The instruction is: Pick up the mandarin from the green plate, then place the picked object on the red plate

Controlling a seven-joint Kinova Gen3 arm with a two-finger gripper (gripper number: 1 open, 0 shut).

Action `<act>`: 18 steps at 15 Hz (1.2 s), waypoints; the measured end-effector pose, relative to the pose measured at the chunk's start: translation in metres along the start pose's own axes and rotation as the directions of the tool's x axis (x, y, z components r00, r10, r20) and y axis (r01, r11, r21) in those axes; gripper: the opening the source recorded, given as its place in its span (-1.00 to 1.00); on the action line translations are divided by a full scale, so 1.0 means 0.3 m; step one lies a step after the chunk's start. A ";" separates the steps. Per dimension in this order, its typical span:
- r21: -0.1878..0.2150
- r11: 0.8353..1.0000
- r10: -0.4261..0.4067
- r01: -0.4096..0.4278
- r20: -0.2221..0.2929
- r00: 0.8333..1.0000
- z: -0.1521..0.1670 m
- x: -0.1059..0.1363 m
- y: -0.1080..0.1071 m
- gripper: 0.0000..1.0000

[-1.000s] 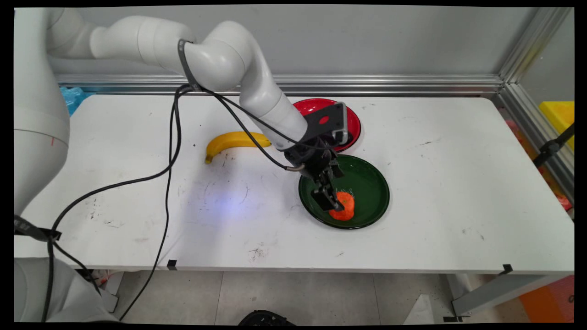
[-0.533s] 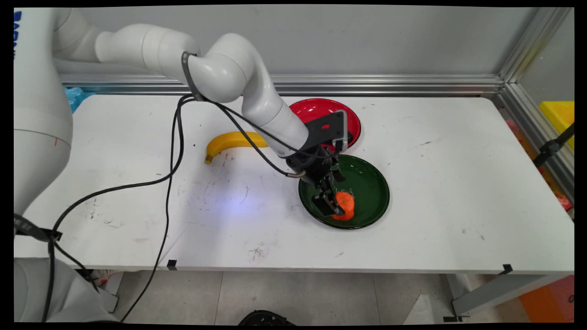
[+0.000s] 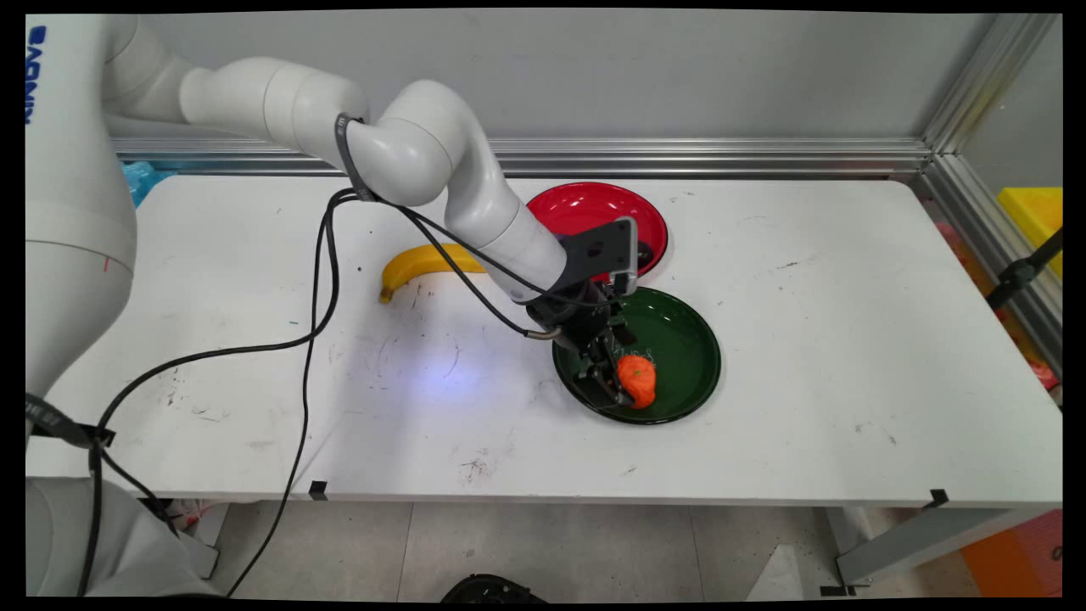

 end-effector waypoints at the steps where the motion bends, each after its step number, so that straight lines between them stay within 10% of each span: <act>1: -0.002 1.000 0.000 0.000 -0.001 1.000 0.003 -0.004 0.001 1.00; 2: -0.004 1.000 -0.001 0.001 -0.002 1.000 0.006 -0.006 0.003 -1.00; 18: 0.021 1.000 0.024 -0.023 -0.035 0.999 -0.059 0.053 -0.103 -1.00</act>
